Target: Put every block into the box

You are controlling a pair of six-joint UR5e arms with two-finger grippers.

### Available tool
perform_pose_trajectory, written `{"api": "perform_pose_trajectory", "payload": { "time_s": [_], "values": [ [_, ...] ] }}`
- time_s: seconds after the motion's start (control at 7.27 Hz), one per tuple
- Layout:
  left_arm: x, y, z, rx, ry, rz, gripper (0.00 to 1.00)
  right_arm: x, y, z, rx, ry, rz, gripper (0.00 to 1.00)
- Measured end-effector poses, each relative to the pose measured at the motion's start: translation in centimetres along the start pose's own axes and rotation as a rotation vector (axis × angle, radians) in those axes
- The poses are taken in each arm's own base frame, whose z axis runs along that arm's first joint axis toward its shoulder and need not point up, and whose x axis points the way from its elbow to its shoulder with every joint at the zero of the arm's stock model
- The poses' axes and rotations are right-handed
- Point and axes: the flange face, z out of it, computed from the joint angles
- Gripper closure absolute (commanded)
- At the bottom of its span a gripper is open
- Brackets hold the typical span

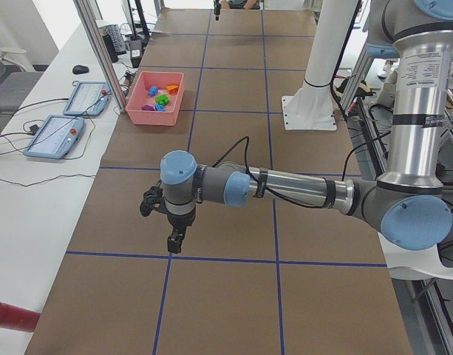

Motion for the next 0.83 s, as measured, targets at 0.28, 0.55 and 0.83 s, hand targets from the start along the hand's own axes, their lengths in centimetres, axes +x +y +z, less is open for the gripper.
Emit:
{"api": "perform_pose_trajectory", "payload": {
  "time_s": [0.28, 0.55, 0.83],
  "values": [
    [0.3, 0.1, 0.1, 0.001, 0.039, -0.038, 0.0, 3.0, 3.4, -0.1, -0.009, -0.013, 0.061, 0.0],
    [0.3, 0.2, 0.2, 0.001, 0.042, -0.041, 0.0, 5.4, 6.1, -1.6, 0.008, -0.011, 0.124, 0.0],
    [0.2, 0.3, 0.3, -0.001, 0.042, -0.041, 0.0, 4.0, 6.4, -4.5, -0.008, -0.015, 0.169, 0.0]
  ]
}}
